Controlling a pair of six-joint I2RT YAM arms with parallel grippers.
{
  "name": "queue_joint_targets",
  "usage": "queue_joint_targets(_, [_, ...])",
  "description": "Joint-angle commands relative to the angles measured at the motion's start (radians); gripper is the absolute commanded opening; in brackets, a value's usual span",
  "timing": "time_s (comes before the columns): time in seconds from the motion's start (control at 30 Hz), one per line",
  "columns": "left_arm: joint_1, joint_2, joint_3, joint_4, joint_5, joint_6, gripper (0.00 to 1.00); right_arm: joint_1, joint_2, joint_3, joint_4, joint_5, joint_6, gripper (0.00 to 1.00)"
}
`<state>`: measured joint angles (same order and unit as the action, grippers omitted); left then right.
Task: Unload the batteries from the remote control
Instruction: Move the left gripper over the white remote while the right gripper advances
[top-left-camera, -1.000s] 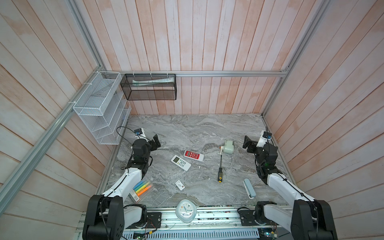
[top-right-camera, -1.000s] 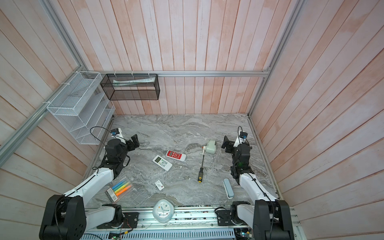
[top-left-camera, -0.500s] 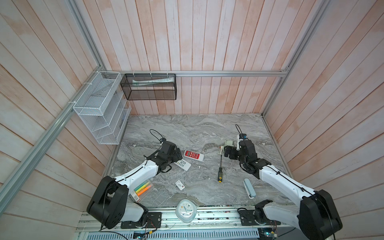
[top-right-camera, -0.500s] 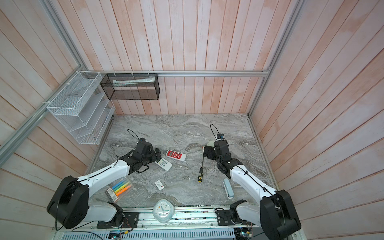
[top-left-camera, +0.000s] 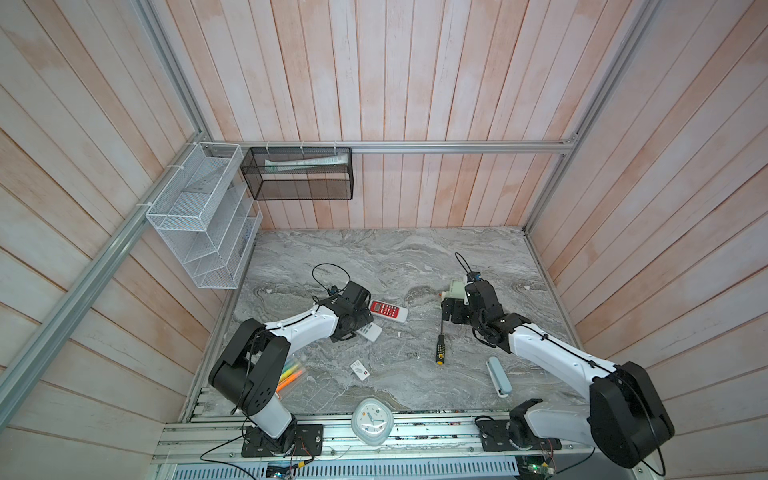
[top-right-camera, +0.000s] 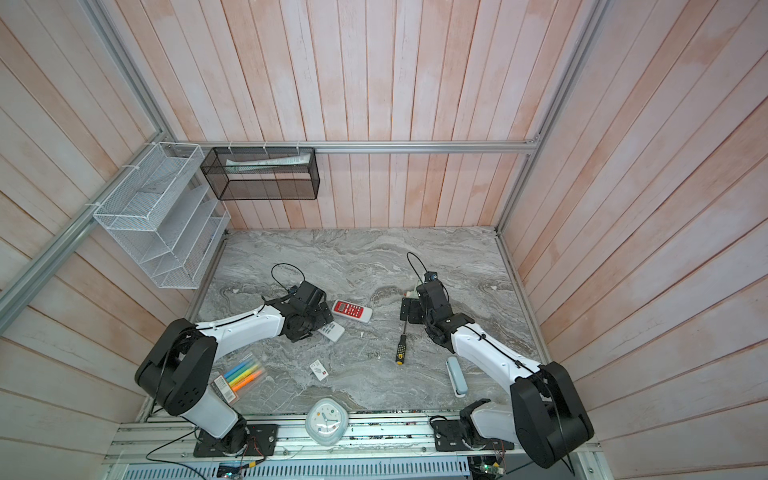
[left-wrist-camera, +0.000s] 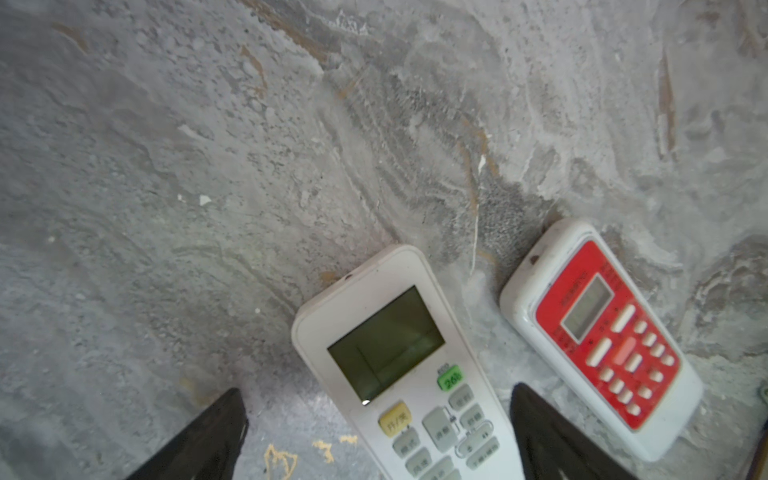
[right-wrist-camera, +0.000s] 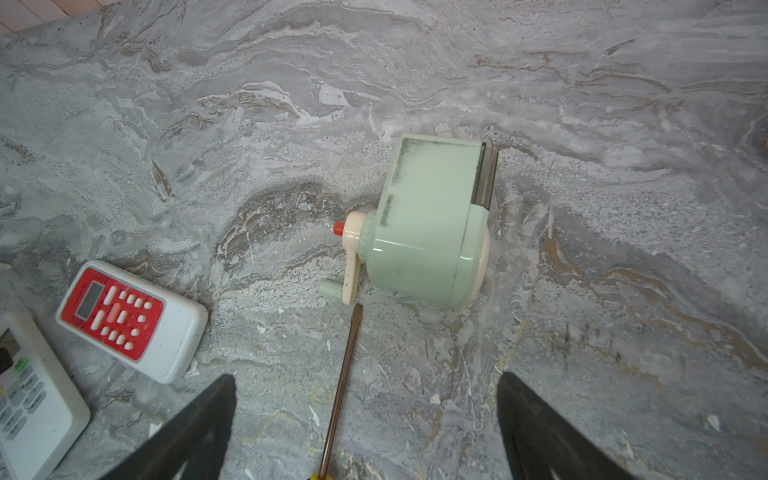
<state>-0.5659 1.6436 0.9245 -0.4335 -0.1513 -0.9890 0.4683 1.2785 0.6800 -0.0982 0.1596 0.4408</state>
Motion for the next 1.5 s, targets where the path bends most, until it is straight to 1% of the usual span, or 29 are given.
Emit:
queue_joint_targets(0.0, [-0.013,0.026,0.043,-0.028,-0.019,-0.045,1.00,0.007,0.012,0.025,0.014,0.011,-0.014,0.98])
queue_joint_targets(0.53, [-0.022,0.168,0.149,-0.092,-0.031,-0.036,1.00,0.007,0.038,0.019,0.040,0.001,-0.055,0.98])
queue_joint_targets(0.83, [-0.023,0.173,0.137,-0.118,-0.036,-0.033,0.93,0.009,0.032,0.016,0.047,0.004,-0.063,0.98])
queue_joint_targets(1.17, [-0.026,0.182,0.135,-0.154,-0.034,0.025,0.88,0.009,0.041,0.021,0.051,-0.006,-0.063,0.98])
queue_joint_targets(1.47, [-0.025,0.233,0.194,-0.220,-0.035,0.120,0.86,0.009,0.030,0.021,0.047,-0.019,-0.066,0.98])
